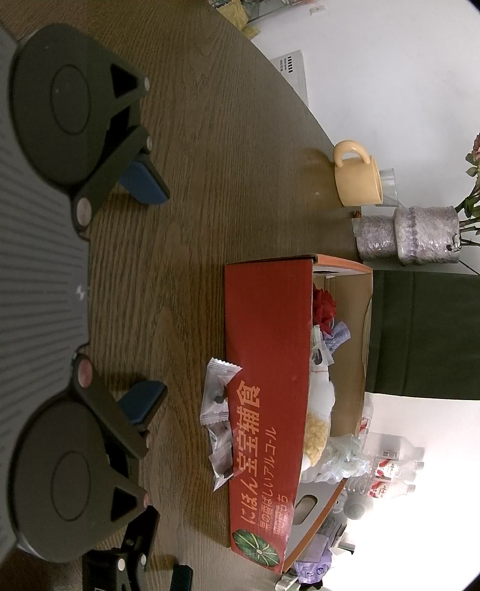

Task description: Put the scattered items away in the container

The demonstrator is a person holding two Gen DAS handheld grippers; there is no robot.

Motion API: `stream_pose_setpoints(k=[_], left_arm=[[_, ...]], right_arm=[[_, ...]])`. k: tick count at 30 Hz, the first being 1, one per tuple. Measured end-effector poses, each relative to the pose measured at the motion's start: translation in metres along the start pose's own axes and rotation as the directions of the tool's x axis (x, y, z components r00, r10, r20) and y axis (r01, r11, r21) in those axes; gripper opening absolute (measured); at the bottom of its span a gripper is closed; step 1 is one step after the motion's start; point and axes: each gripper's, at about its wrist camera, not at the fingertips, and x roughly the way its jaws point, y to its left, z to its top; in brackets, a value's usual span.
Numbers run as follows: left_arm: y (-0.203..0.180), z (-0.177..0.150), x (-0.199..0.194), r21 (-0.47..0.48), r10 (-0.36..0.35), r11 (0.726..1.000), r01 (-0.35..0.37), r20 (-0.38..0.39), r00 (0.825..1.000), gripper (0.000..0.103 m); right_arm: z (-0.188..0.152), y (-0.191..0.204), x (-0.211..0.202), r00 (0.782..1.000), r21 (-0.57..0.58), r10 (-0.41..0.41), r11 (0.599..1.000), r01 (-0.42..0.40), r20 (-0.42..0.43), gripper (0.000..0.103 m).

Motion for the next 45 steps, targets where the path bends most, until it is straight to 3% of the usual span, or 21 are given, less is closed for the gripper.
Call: stream_pose_setpoints(k=[23, 31, 38, 41, 45], left_arm=[[0.000, -0.001, -0.001, 0.003, 0.002, 1.000, -0.002, 0.004, 1.000, 0.103], [0.002, 0.012, -0.005, -0.013, -0.096, 0.995, 0.097, 0.055, 0.994, 0.102], [-0.005, 0.033, 0.017, -0.051, -0.173, 0.983, 0.175, 0.045, 0.984, 0.079], [-0.018, 0.038, 0.028, -0.025, -0.199, 0.979, 0.200, 0.035, 0.979, 0.072], [-0.034, 0.039, 0.038, 0.027, -0.167, 0.986, 0.167, 0.021, 0.986, 0.061]], right_arm=[[0.001, -0.001, 0.000, 1.000, 0.009, 0.026, 1.000, -0.026, 0.010, 0.102], [0.026, 0.011, 0.012, 0.994, -0.001, 0.092, 0.996, -0.092, 0.051, 0.088], [0.046, 0.005, 0.039, 0.996, 0.063, 0.088, 0.994, -0.089, 0.025, 0.074], [0.046, 0.007, 0.043, 0.996, 0.034, 0.085, 0.996, -0.086, 0.024, 0.072], [0.042, 0.012, 0.041, 0.997, -0.039, 0.075, 0.997, -0.073, 0.035, 0.043]])
